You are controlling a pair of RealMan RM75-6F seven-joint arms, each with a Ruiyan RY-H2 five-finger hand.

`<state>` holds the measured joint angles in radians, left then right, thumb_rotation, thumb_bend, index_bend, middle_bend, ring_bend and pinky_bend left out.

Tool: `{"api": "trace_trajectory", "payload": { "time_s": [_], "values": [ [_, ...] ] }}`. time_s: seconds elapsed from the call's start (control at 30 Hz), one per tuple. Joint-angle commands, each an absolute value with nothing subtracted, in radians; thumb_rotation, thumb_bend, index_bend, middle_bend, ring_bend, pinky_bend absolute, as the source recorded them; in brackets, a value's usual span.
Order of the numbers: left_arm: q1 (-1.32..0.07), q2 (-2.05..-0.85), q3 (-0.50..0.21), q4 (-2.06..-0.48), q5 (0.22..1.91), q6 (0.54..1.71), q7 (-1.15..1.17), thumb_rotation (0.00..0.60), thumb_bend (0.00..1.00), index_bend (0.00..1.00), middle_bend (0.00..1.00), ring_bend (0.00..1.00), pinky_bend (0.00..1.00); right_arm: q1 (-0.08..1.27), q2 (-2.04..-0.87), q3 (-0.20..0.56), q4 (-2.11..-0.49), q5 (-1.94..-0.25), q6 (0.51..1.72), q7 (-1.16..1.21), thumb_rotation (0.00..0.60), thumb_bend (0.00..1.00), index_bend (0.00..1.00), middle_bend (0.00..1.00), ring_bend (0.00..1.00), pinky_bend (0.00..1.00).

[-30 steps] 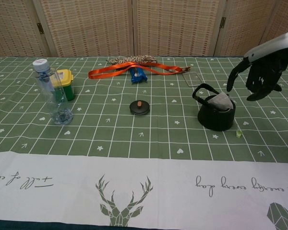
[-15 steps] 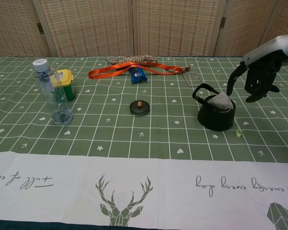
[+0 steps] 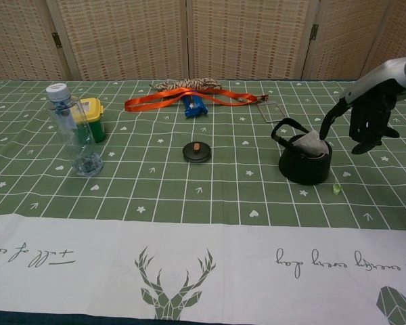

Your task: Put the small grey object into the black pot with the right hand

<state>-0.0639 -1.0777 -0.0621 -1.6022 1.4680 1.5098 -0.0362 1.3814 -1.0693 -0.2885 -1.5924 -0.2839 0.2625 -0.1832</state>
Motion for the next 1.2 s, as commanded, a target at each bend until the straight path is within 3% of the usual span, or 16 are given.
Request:
{"api": "trace_trajectory", "payload": {
  "time_s": [0.03, 0.43, 0.97, 1.2],
  "values": [
    [-0.063, -1.077, -0.062, -1.603, 1.469, 1.511, -0.039, 0.6, 0.27, 0.03, 0.13, 0.08, 0.09, 1.397, -1.086, -0.31, -1.581, -0.303, 0.263, -0.158, 0.6, 0.37, 0.16, 0.76, 0.58, 0.64],
    [-0.062, -1.075, -0.063, -1.6, 1.471, 1.515, -0.051, 0.6, 0.27, 0.03, 0.13, 0.08, 0.09, 1.426, -1.155, -0.363, -1.512, -0.351, 0.241, -0.061, 0.6, 0.37, 0.16, 0.76, 0.57, 0.64],
    [-0.059, -1.07, -0.065, -1.598, 1.476, 1.524, -0.069, 0.6, 0.27, 0.03, 0.13, 0.08, 0.09, 1.432, -1.257, -0.368, -1.397, -0.439, 0.183, 0.051, 0.6, 0.37, 0.16, 0.76, 0.57, 0.64],
    [-0.056, -1.068, -0.066, -1.593, 1.479, 1.531, -0.079, 0.6, 0.27, 0.03, 0.14, 0.08, 0.09, 1.445, -1.166, -0.371, -1.498, -0.488, 0.237, 0.085, 0.6, 0.37, 0.16, 0.76, 0.57, 0.64]
  ]
}}
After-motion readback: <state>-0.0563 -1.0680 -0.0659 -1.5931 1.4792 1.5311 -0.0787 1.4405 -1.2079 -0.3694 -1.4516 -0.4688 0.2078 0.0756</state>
